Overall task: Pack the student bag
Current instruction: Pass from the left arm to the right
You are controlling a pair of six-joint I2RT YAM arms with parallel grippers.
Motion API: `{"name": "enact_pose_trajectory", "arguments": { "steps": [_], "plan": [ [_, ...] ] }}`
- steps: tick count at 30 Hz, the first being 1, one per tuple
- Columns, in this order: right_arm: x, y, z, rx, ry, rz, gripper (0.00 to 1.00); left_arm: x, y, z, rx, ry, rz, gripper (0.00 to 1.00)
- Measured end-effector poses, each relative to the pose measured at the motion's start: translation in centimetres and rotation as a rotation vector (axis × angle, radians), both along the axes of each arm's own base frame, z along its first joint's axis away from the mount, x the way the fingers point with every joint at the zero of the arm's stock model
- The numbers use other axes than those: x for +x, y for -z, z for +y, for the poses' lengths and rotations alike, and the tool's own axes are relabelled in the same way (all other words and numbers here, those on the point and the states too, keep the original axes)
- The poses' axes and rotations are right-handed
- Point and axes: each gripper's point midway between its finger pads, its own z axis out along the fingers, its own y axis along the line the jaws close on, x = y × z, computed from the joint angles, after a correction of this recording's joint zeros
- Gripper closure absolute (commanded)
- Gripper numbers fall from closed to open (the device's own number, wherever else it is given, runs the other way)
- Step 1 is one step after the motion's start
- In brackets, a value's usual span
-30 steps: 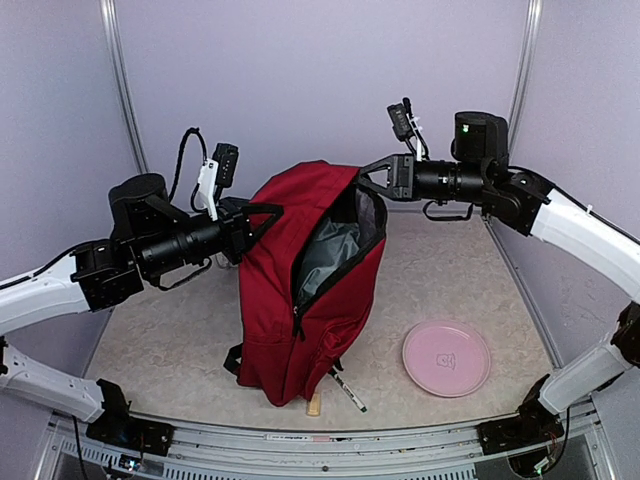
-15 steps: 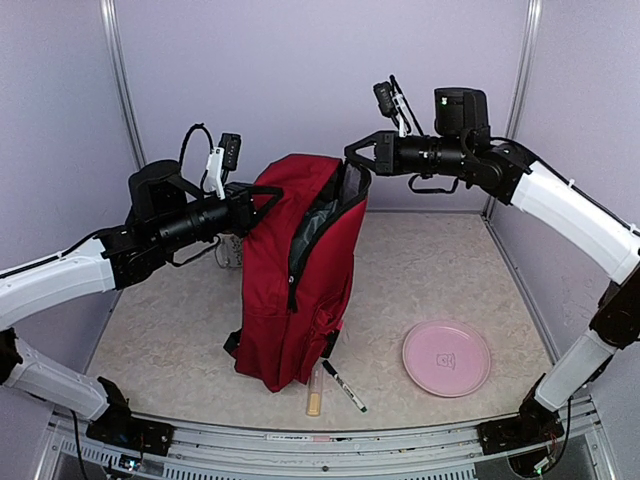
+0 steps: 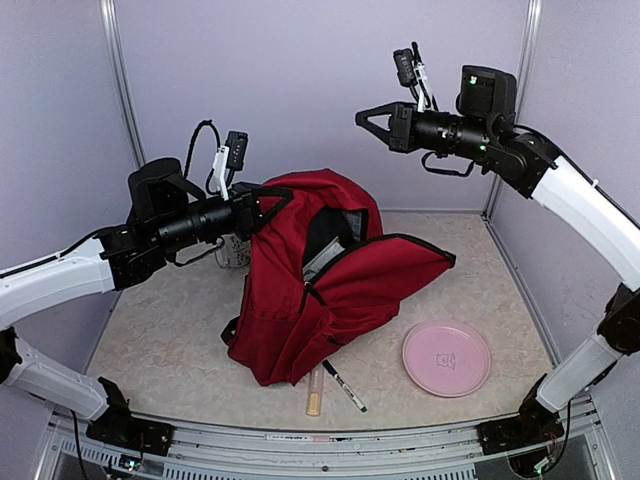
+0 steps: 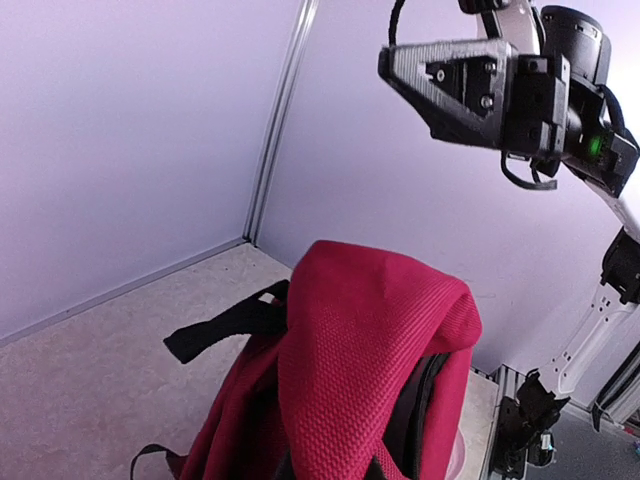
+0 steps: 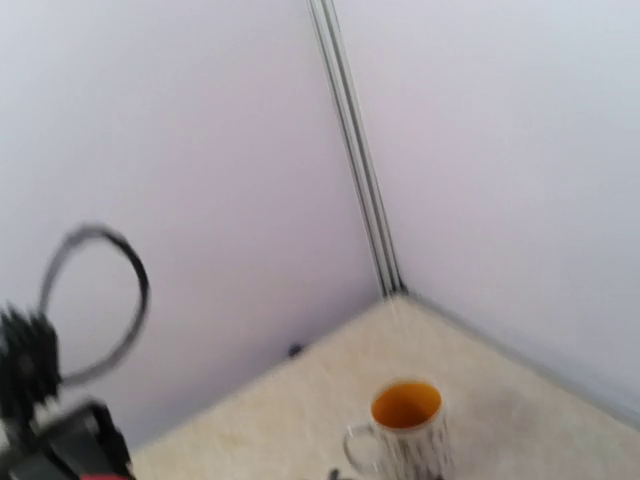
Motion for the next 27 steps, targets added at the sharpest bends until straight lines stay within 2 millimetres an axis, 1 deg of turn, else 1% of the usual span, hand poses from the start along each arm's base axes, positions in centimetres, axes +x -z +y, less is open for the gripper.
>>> {"name": "enact_pose_trajectory", "arguments": {
  "steps": [3,5,6,8,9,10,12,13,14,15,16,17,20,22,25,27],
  "plan": [
    [0.1,2.8,1.0,-0.082,-0.033,0.026,1.0,0.9,0.2,0.4,-0.021,-0.036,0.036,1.0],
    [-0.4,4.5,2.0,-0.143,-0.078,0.033,0.95,1.5,0.3,0.6,-0.042,-0.062,0.062,1.0],
    [-1.1,5.5,2.7,-0.18,-0.117,0.033,0.91,1.7,0.3,0.7,-0.051,-0.07,0.073,1.0],
    [-3.8,7.0,4.5,-0.245,-0.227,0.019,0.81,2.0,0.4,0.5,-0.071,-0.079,0.095,1.0],
    [-5.6,7.6,5.4,-0.277,-0.29,0.003,0.73,2.2,0.5,0.4,-0.079,-0.08,0.105,1.0],
    [-8.0,8.1,6.5,-0.307,-0.369,-0.028,0.65,2.2,0.6,0.3,-0.084,-0.079,0.11,1.0],
    [-11.7,8.9,7.7,-0.337,-0.481,-0.069,0.45,2.3,0.7,0.1,-0.092,-0.077,0.12,1.0],
    [-13.7,9.7,8.0,-0.362,-0.535,-0.098,0.24,2.4,0.8,-0.1,-0.095,-0.074,0.123,1.0],
    [-15.1,10.5,8.0,-0.383,-0.569,-0.096,0.06,2.4,0.8,-0.1,-0.098,-0.074,0.125,1.0],
    [-16.1,11.5,7.8,-0.41,-0.587,-0.092,0.01,2.4,0.8,-0.2,-0.1,-0.073,0.127,1.0],
    [-16.4,12.7,7.4,-0.448,-0.585,-0.081,0.0,2.4,0.8,-0.2,-0.101,-0.073,0.128,1.0],
    [-16.2,13.6,7.0,-0.476,-0.572,-0.07,0.0,2.3,0.8,-0.2,-0.102,-0.072,0.129,1.0],
    [-15.0,17.2,6.1,-0.576,-0.511,-0.016,0.0,2.3,0.8,-0.3,-0.102,-0.071,0.129,1.0],
    [-14.3,19.9,5.2,-0.65,-0.47,0.027,0.0,2.3,0.8,-0.2,-0.102,-0.072,0.129,1.0],
    [-13.9,22.8,4.0,-0.732,-0.429,0.061,0.0,2.3,0.8,-0.2,-0.102,-0.074,0.129,1.0],
    [-13.7,23.7,3.3,-0.766,-0.408,0.069,0.01,2.4,0.8,-0.2,-0.102,-0.076,0.129,1.0]
  ]
}}
